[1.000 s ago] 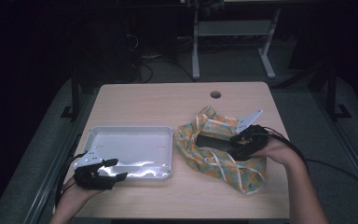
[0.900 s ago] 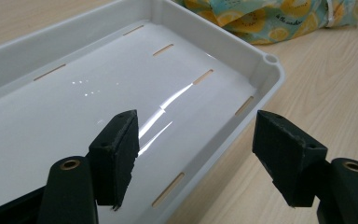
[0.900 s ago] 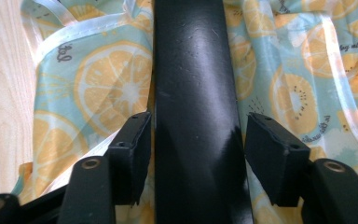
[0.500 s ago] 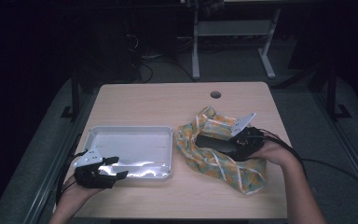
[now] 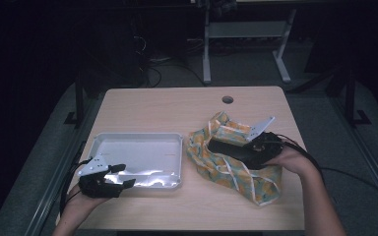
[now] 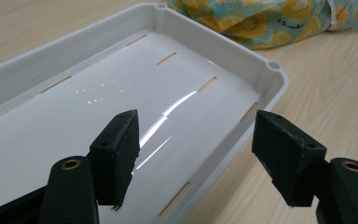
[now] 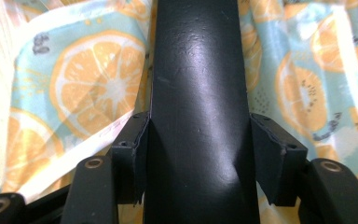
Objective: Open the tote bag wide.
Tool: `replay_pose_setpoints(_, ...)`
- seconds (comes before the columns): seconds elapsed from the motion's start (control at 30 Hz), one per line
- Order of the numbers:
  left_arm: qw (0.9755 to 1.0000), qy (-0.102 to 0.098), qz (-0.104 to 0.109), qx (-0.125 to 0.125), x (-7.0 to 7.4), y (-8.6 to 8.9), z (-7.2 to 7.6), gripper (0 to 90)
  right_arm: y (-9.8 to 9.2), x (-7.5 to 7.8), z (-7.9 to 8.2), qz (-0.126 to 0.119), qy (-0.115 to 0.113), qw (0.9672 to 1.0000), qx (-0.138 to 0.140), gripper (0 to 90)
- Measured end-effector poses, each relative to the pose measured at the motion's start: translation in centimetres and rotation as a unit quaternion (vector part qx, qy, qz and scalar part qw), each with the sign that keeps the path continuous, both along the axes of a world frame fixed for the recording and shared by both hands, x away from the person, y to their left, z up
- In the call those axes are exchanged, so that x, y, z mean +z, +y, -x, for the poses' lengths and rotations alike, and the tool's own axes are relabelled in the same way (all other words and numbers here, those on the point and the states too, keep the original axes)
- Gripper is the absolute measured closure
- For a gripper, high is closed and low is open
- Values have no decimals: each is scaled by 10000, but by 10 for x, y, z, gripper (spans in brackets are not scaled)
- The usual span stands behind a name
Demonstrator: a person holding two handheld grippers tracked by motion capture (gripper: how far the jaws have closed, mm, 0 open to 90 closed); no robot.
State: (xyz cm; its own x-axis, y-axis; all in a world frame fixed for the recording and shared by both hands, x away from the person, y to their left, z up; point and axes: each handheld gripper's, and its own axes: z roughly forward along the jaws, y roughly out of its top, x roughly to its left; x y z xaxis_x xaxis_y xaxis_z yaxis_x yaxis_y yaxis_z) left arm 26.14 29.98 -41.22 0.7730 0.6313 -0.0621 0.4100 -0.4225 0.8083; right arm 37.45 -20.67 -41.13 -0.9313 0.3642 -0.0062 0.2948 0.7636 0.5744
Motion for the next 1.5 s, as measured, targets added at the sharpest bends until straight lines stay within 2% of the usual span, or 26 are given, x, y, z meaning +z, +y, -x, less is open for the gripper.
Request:
replay_pose_setpoints(0.1, 10000, -4, 2, -5, 0, 0, 0, 320, -3, 3, 1, -63, -93, 9999, -6, 424)
replay_pose_setpoints(0.27, 10000, 12, -2, -20, 0, -1, -1, 321, -8, 11, 4, -225, -40, 9995, -214, 424)
replay_pose_setpoints(0.43, 10000, 18, -32, -30, -1, -2, -1, 321, -10, 21, 7, -303, -131, 9991, -273, 424)
replay_pose_setpoints(0.8, 10000, 29, -31, -33, -1, -2, -1, 321, -19, 39, 13, -307, -254, 9982, -438, 425)
replay_pose_setpoints(0.87, 10000, 36, -37, -30, -2, -2, -2, 321, -22, 40, 13, -328, -248, 9980, -477, 425)
replay_pose_setpoints(1.07, 10000, 45, -34, -20, -2, -3, -2, 321, -27, 34, 10, -148, -173, 9976, -657, 426)
replay_pose_setpoints(1.2, 10000, 46, -26, -22, -2, -3, -1, 321, -30, 29, 6, -105, -75, 9959, -896, 426)
replay_pose_setpoints(1.33, 10000, 45, -37, -26, -2, -3, -2, 321, -33, 32, 6, -265, -104, 9940, -1054, 427)
replay_pose_setpoints(1.5, 10000, 32, -59, -46, -2, -4, -2, 321, -37, 42, 7, -535, -276, 9914, -1160, 427)
